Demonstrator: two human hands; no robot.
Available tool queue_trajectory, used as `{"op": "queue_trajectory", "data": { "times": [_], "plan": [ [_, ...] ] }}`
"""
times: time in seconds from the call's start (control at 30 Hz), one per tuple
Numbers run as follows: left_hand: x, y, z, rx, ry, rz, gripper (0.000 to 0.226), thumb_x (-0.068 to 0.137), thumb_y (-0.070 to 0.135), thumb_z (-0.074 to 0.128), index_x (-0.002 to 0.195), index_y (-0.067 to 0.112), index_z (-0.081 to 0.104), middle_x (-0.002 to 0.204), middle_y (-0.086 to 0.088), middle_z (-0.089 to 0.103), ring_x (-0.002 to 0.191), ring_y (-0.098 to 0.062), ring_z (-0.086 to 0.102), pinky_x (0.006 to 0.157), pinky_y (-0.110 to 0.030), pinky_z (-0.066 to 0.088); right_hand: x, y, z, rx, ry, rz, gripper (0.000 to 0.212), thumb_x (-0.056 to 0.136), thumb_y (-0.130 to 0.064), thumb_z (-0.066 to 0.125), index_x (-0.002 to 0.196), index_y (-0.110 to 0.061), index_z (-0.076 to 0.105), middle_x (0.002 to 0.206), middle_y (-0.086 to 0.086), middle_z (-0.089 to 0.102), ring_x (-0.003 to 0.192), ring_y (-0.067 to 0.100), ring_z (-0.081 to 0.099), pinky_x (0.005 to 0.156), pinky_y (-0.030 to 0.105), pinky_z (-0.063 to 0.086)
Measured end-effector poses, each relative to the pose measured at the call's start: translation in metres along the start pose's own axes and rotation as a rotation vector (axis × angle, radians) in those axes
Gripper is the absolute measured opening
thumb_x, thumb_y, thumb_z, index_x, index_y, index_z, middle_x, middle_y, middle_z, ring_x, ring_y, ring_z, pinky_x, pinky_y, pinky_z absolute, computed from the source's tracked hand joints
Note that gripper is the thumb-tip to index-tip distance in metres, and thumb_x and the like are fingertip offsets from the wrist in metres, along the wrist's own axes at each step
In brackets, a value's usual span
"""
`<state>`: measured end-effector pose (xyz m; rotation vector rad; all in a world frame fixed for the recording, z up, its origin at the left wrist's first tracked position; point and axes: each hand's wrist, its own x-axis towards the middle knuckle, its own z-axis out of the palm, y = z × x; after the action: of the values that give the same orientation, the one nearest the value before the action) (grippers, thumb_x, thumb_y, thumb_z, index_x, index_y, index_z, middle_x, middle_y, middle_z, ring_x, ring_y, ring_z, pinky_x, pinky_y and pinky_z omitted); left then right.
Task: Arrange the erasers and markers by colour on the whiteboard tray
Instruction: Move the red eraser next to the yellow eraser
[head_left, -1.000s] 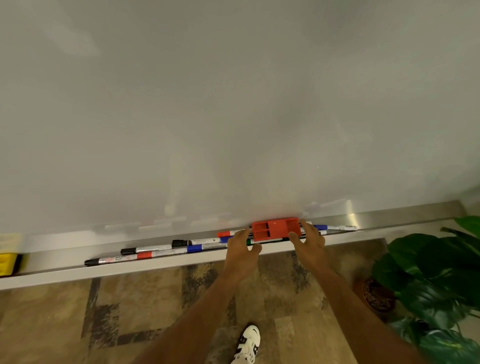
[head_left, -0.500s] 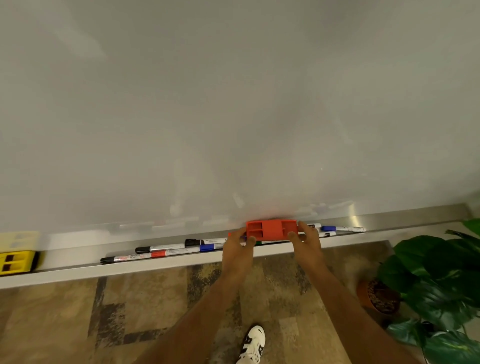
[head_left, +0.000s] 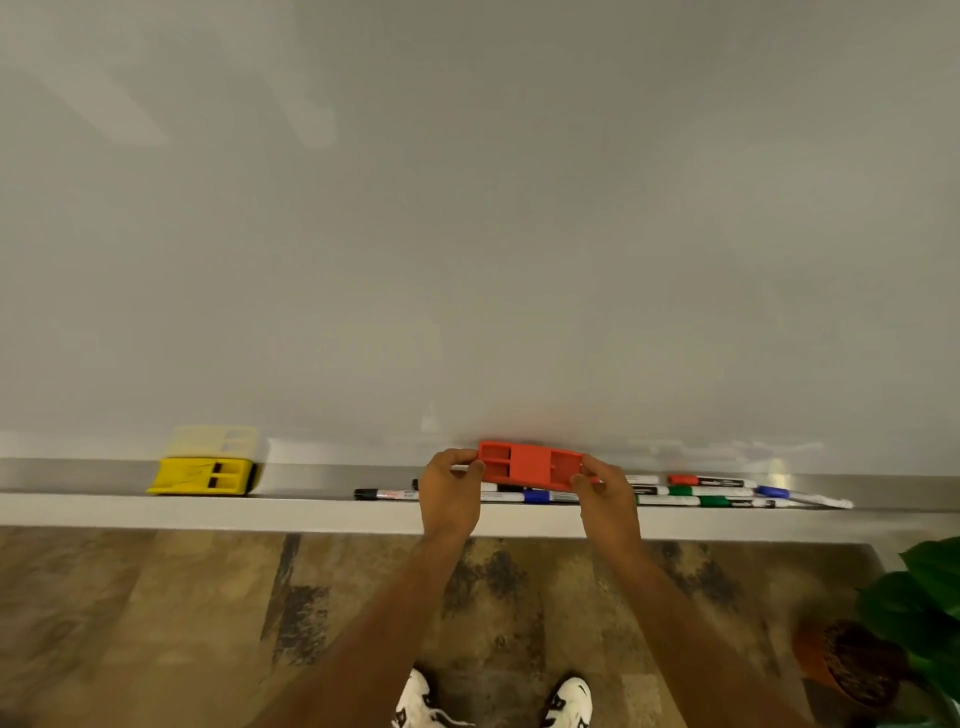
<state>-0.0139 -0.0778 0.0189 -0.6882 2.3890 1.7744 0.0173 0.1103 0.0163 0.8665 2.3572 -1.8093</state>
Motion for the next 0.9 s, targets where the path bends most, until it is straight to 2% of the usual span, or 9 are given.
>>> {"op": "queue_trajectory", "data": {
  "times": [0.13,0.27,0.4,0.53,0.63,0.7,0.77,0.83,0.9],
  "plan": [
    [0.022,-0.018,-0.057,0.028,0.036,0.013,0.014,0.088,0.013,0.066,0.100,0.014,0.072,0.092,0.003,0.071,0.082,-0.006,0.064,0.068,-0.011,0.046,-0.016,-0.012,0.055,-0.027,-0.086,-0.001,0.033,0.093,-0.016,0.056,0.126,-0.019,0.058,0.123,0.001,0.053,0.109,0.019,0.055,0.097,0.034,0.044],
    [0.044,-0.037,-0.116,0.099,0.057,0.035,0.017,0.088,0.009,0.064,0.099,0.016,0.074,0.086,0.009,0.070,0.077,0.002,0.063,0.072,-0.012,0.047,-0.036,-0.023,0.110,-0.050,-0.178,-0.044,0.033,0.093,-0.018,0.057,0.126,-0.023,0.059,0.122,-0.002,0.052,0.104,0.011,0.056,0.090,0.027,0.043],
    [0.061,-0.053,-0.164,0.157,0.104,0.016,0.022,0.089,0.007,0.062,0.105,0.015,0.074,0.092,0.006,0.071,0.082,-0.005,0.063,0.074,-0.016,0.044,-0.056,-0.031,0.160,-0.096,-0.233,-0.072,0.037,0.092,-0.019,0.057,0.128,-0.024,0.056,0.120,-0.006,0.052,0.098,0.003,0.055,0.087,0.026,0.045],
    [0.076,-0.064,-0.203,0.188,0.146,0.006,0.025,0.088,0.004,0.061,0.109,0.012,0.072,0.098,0.002,0.072,0.083,-0.009,0.062,0.075,-0.016,0.044,-0.069,-0.035,0.201,-0.106,-0.288,-0.120,0.026,0.089,-0.017,0.057,0.111,-0.032,0.063,0.116,-0.007,0.058,0.099,0.005,0.059,0.085,0.026,0.047],
    [0.087,-0.069,-0.229,0.235,0.168,0.018,0.025,0.088,0.004,0.061,0.108,0.013,0.073,0.093,0.002,0.072,0.076,-0.007,0.061,0.068,-0.015,0.041,-0.075,-0.038,0.227,-0.116,-0.326,-0.106,0.026,0.089,-0.019,0.058,0.110,-0.034,0.064,0.114,-0.009,0.060,0.103,0.007,0.059,0.085,0.025,0.046],
    [0.093,-0.074,-0.243,0.247,0.187,0.011,0.025,0.088,0.006,0.060,0.108,0.014,0.073,0.088,0.003,0.072,0.072,-0.005,0.059,0.064,-0.015,0.040,-0.079,-0.039,0.244,-0.133,-0.364,-0.116,0.032,0.089,-0.020,0.058,0.095,-0.051,0.063,0.106,-0.016,0.061,0.100,0.001,0.059,0.080,0.022,0.044],
    [0.099,-0.080,-0.254,0.260,0.211,-0.002,0.025,0.087,0.006,0.061,0.108,0.015,0.073,0.078,0.007,0.068,0.066,-0.001,0.056,0.059,-0.014,0.038,-0.080,-0.038,0.260,-0.169,-0.391,-0.127,0.041,0.088,-0.019,0.057,0.084,-0.059,0.060,0.102,-0.020,0.062,0.097,-0.005,0.059,0.076,0.020,0.045],
    [0.103,-0.086,-0.262,0.281,0.220,-0.004,0.026,0.087,0.007,0.061,0.107,0.016,0.074,0.073,0.008,0.066,0.062,-0.003,0.055,0.056,-0.017,0.039,-0.081,-0.034,0.275,-0.199,-0.408,-0.129,0.035,0.088,-0.020,0.057,0.096,-0.053,0.063,0.104,-0.020,0.062,0.101,-0.001,0.059,0.077,0.022,0.047],
    [0.106,-0.094,-0.267,0.298,0.209,-0.003,0.026,0.088,0.009,0.060,0.109,0.016,0.073,0.081,0.002,0.070,0.068,-0.009,0.058,0.065,-0.022,0.045,-0.081,-0.029,0.289,-0.243,-0.427,-0.113,0.034,0.089,-0.022,0.058,0.121,-0.034,0.060,0.121,-0.010,0.059,0.112,0.007,0.057,0.089,0.029,0.048]
  ]
}}
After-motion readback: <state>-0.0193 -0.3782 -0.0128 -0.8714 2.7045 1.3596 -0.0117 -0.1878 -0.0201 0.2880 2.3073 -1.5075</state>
